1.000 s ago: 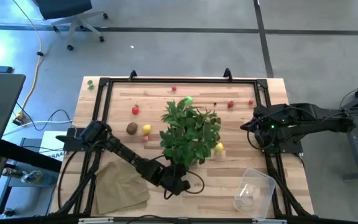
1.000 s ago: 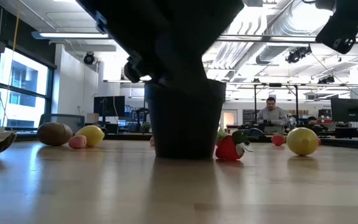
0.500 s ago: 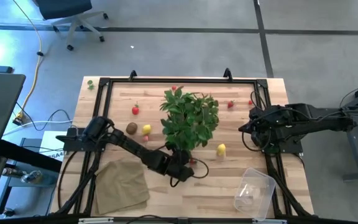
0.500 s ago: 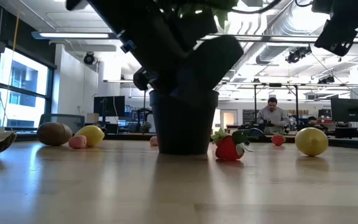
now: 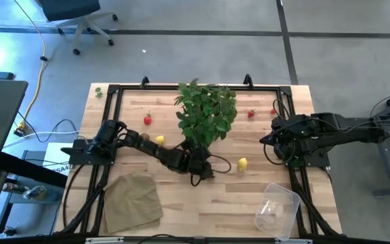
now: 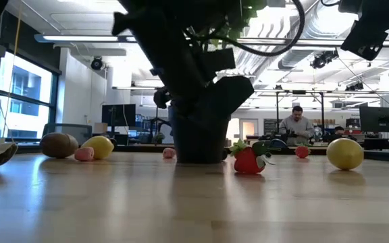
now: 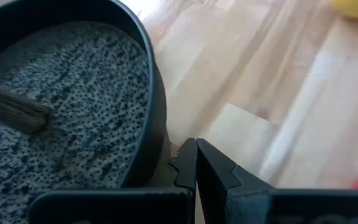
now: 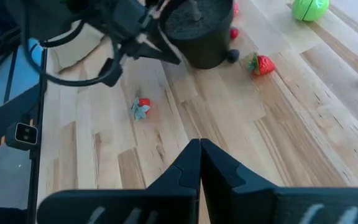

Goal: Pick and placing Produce into tupperware
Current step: Move the plant from the center of the table to the top right of the table

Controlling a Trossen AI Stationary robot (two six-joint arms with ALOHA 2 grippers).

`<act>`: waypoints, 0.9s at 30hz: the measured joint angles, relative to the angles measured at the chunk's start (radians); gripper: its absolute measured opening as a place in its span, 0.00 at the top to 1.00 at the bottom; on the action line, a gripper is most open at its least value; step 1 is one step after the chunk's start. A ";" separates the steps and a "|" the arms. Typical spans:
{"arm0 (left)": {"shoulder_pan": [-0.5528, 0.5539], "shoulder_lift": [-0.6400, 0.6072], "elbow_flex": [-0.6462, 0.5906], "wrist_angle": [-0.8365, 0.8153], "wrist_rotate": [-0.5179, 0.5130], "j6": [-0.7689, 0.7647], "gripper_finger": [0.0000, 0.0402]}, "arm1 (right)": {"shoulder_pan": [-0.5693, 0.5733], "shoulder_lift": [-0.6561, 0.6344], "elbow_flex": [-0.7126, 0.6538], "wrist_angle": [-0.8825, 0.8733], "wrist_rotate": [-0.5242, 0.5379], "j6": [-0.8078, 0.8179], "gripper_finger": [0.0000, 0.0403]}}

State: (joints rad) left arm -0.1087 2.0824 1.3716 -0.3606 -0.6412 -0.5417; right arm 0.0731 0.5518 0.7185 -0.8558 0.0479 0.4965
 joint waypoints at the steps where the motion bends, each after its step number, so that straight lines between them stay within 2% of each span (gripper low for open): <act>1: 0.011 0.000 0.000 0.001 0.009 0.012 1.00 | 0.000 0.000 0.000 0.000 0.000 0.000 1.00; 27: 0.256 -0.001 0.010 0.045 0.256 0.307 1.00 | 0.000 -0.001 0.000 0.000 -0.031 0.000 1.00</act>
State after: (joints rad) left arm 0.1477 2.0819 1.3819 -0.3155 -0.3852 -0.2348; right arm 0.0727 0.5510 0.7185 -0.8562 0.0170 0.4965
